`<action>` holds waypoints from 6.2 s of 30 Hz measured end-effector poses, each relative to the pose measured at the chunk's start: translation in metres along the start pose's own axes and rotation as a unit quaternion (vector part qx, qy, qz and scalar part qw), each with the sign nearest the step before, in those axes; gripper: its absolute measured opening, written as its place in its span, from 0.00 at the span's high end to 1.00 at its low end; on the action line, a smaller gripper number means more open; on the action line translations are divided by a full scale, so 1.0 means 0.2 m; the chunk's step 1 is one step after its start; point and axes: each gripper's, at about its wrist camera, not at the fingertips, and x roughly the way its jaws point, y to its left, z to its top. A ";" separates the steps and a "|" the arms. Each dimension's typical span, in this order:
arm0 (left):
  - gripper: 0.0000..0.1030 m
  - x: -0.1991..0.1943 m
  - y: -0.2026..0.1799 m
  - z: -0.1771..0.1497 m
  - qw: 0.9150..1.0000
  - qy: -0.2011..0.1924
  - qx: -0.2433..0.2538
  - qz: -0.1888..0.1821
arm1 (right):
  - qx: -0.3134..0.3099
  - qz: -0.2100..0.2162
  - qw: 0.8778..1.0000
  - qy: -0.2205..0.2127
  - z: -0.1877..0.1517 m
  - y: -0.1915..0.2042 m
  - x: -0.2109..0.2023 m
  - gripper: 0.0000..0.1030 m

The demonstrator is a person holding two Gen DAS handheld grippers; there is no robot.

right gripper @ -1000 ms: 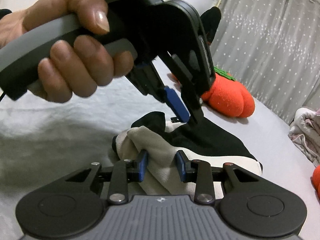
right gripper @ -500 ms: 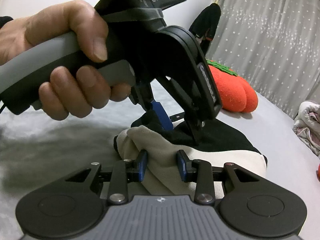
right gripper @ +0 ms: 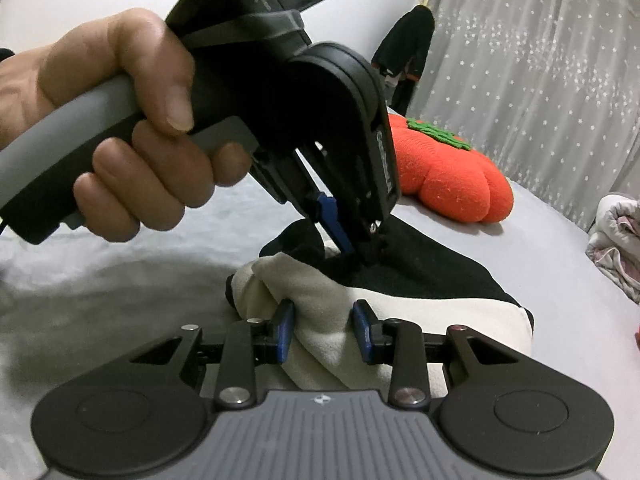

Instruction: Fold clothes

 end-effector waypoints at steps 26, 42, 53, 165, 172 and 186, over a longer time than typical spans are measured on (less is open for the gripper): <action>0.87 0.09 -0.05 -0.06 0.999 0.018 0.030 0.019 | 0.000 0.001 1.000 -0.001 -0.03 0.02 -0.03 0.72; 0.89 -0.06 -0.12 -0.06 0.997 -0.026 0.062 0.040 | 0.012 0.005 1.000 -0.021 -0.01 0.01 -0.05 0.80; 0.89 0.03 -0.11 -0.10 0.994 -0.008 0.077 0.071 | 0.004 0.005 1.000 -0.010 -0.03 0.03 -0.03 0.80; 0.83 0.06 -0.13 -0.15 0.992 -0.002 0.112 0.050 | 0.189 -0.045 0.981 0.010 -0.08 -0.38 -0.37 0.88; 0.83 0.05 -0.13 -0.15 0.992 -0.003 0.117 0.049 | 0.187 -0.034 0.982 0.021 -0.11 -0.36 -0.36 0.90; 0.82 -0.03 -0.12 -0.15 0.992 -0.013 0.116 0.039 | 0.154 -0.050 0.986 0.043 -0.19 -0.29 -0.23 0.92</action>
